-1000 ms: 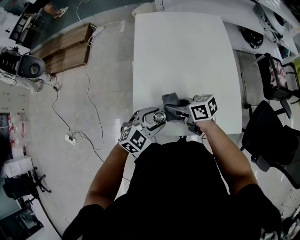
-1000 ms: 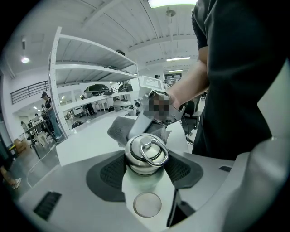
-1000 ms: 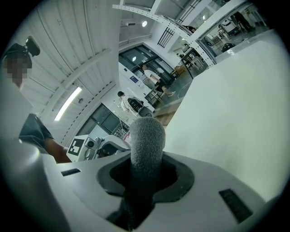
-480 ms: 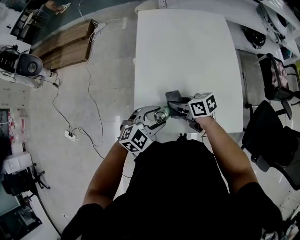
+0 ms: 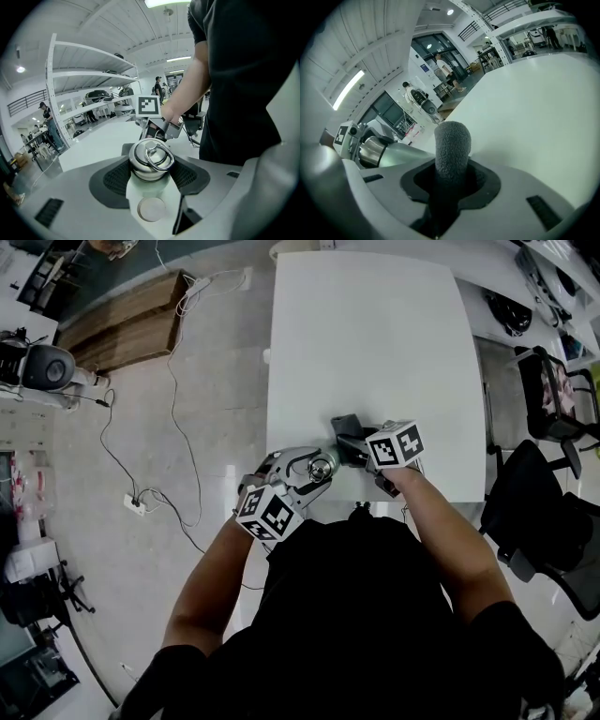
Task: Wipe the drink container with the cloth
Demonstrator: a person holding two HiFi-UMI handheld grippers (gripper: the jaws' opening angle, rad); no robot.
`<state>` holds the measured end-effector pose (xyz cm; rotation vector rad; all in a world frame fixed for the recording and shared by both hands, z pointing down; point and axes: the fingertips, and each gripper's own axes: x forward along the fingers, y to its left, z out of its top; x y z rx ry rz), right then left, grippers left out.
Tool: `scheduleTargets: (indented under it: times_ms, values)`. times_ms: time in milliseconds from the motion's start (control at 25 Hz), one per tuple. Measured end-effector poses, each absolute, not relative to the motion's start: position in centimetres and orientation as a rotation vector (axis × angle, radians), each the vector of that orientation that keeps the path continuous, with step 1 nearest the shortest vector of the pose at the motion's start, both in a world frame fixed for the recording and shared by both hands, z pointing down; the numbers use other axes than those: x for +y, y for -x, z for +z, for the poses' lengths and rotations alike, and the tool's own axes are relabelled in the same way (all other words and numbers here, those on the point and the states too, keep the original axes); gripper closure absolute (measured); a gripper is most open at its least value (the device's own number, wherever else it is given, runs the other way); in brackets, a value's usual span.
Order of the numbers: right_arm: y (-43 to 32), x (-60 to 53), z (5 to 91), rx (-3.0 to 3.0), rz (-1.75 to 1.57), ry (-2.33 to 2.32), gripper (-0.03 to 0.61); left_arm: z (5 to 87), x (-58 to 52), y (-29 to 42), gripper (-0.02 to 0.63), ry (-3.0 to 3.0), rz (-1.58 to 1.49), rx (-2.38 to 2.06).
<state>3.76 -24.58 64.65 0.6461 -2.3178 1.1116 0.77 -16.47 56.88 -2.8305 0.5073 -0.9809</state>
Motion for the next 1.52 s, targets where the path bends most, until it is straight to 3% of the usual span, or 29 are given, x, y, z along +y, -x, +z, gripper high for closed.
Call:
scheduleTargets:
  times_ms: [440,720,1000,1520]
  values:
    - [-5.2,-27.2,61.8,-2.371,1.056,-0.838,0.471,56.8,-16.0,-0.9,0.345,2.781,-0.993,0.426]
    - [-3.3,-28.4,53.2,-2.618,1.613,-0.757,0.471,56.9,-16.1,-0.6,0.345,2.775,-0.995,0.385]
    - [0.6,-26.8,50.2,-2.649,1.830,-0.469,0.471,56.9,-16.0,-1.6,0.345,2.761,-1.005,0.371]
    - [2.5,-27.2,55.6,-2.500,1.635,-0.498,0.471,56.9,-15.6,-1.5,0.345,2.724,-1.007,0.368]
